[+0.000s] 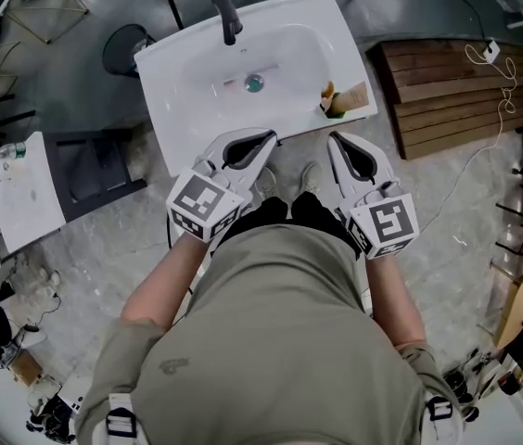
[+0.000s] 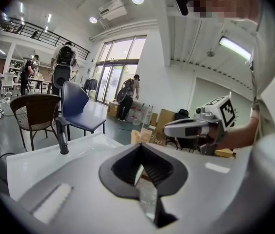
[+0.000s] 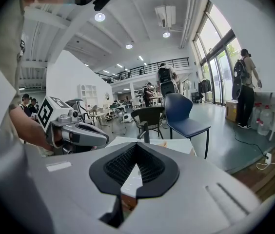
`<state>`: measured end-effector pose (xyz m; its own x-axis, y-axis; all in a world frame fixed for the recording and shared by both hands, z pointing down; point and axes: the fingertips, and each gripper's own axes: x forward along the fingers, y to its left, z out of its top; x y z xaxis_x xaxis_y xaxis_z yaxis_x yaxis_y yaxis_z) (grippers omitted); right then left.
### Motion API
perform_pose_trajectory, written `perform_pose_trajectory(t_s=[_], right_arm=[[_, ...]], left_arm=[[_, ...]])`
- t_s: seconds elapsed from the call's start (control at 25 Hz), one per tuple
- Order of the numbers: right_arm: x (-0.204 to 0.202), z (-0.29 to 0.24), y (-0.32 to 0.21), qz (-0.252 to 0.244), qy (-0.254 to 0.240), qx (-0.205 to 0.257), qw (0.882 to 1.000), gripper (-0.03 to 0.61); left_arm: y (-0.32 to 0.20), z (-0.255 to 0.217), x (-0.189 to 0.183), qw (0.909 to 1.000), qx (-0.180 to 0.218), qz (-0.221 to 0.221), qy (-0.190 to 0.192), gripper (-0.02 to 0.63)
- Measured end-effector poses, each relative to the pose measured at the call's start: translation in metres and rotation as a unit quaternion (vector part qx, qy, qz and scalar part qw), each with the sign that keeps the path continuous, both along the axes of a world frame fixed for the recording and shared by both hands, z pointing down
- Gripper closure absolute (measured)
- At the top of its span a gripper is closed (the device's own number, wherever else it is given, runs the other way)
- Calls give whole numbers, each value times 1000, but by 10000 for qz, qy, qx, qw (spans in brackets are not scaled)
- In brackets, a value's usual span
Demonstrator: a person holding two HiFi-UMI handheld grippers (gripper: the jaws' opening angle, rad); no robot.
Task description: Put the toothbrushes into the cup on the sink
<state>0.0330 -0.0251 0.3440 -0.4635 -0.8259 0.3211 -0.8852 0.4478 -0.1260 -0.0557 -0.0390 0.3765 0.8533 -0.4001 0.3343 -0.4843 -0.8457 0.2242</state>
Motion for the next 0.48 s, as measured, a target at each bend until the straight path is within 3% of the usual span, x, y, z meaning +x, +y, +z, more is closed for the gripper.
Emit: perform_pose_trajectory(t_s=[0.48], right_arm=[[4, 7, 0, 35, -12, -60, 10000, 568]], left_arm=[[-1, 2, 11, 9999, -25, 91, 34, 607]])
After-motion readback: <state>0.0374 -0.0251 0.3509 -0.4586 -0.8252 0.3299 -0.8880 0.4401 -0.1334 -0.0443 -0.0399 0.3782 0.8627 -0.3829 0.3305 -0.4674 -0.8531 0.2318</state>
